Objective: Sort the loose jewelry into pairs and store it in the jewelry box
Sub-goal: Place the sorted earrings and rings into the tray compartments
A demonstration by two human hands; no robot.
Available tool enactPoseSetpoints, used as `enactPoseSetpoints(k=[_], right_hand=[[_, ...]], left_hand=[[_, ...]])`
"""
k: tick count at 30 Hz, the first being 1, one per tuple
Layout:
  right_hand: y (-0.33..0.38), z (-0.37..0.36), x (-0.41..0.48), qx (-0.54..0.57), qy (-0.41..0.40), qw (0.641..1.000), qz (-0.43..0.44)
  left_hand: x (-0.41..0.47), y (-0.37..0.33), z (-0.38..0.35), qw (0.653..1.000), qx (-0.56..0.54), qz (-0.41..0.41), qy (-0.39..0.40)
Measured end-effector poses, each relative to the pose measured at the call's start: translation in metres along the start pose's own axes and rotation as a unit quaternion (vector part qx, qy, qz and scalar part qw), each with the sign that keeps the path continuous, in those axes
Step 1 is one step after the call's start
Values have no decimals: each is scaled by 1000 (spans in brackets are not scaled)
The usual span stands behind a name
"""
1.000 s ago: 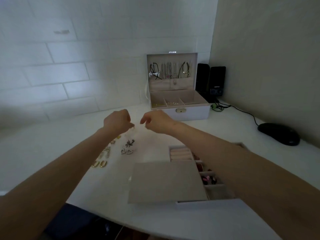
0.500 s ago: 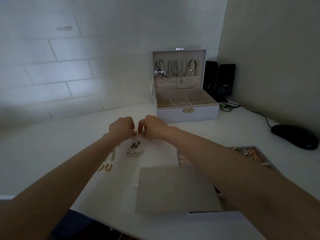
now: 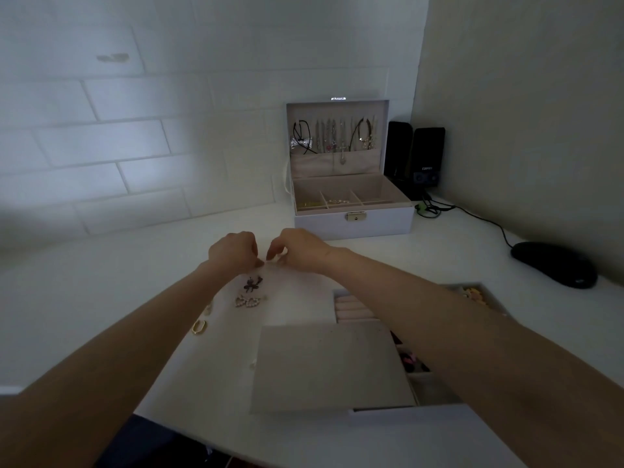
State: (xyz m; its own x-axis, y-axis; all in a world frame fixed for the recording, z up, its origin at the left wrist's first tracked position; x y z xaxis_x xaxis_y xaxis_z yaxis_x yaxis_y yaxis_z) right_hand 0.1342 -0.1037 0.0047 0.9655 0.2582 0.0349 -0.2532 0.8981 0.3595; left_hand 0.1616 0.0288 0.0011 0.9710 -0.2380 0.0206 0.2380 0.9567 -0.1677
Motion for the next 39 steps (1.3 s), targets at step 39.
enactPoseSetpoints(k=[39], right_hand=[[-62, 83, -196, 227, -104, 965, -84]], left_hand=[[-145, -136, 35, 885, -389, -252, 39]])
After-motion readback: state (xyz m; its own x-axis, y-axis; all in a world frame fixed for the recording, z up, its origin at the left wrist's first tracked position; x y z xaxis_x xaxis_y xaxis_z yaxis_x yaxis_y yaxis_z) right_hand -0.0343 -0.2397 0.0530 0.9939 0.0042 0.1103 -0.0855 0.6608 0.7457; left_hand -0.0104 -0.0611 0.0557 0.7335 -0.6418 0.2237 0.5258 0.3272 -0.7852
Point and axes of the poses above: each hand's wrist, its own x-axis towards the middle knuckle, its own z-axis out of the back of the hand, y = z × x, the point moved 2 cm from there along x, towards the middle knuckle, and after that the axes turned 4 degrees about -z, right-handed, at the moved point
